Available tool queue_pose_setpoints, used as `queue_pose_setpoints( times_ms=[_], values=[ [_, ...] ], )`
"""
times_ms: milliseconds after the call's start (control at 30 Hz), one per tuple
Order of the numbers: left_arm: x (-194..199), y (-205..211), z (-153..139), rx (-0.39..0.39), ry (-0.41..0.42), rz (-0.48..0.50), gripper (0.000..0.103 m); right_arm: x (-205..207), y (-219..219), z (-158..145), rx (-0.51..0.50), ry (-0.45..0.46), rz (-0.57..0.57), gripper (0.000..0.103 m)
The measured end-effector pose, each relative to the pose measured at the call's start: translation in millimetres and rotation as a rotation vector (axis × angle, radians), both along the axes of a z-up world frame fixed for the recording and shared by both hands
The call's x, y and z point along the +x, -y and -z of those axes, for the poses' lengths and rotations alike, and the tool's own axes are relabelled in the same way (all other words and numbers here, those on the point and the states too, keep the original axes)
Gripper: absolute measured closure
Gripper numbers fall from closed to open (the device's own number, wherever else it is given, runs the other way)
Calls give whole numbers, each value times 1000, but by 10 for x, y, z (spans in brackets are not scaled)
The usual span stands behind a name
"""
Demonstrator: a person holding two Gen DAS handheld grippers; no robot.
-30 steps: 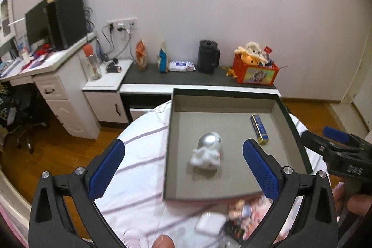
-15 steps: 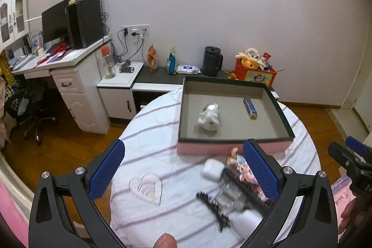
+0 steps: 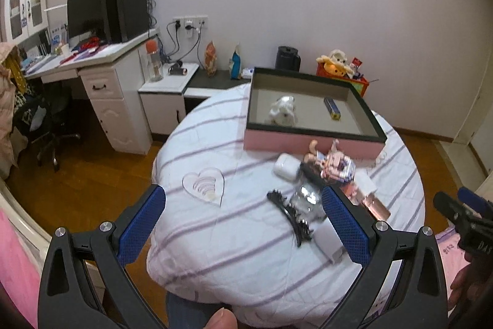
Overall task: Organize rigid objects
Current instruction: 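Withdraw both grippers from the pink box back over the table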
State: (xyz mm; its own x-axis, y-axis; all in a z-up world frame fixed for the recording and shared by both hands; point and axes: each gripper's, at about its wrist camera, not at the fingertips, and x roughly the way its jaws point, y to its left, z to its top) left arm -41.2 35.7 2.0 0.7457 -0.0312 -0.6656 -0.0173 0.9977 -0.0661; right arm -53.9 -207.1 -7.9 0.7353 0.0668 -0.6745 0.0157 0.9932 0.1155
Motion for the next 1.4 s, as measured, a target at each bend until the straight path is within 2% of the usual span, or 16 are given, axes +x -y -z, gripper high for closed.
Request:
queue_pose_setpoints(
  times_ms=[433,1067,1400],
  values=[
    [-67,31,82,3,-21,19,0,-20,-29,1,-2,0,-2,0],
    [96,87,222,9,-68,31,0,138,-22,111,-2,-41,-5,0],
    [223,77,349,17,-94,32,0,340,-146,187,-19,-64,-46,0]
  ],
)
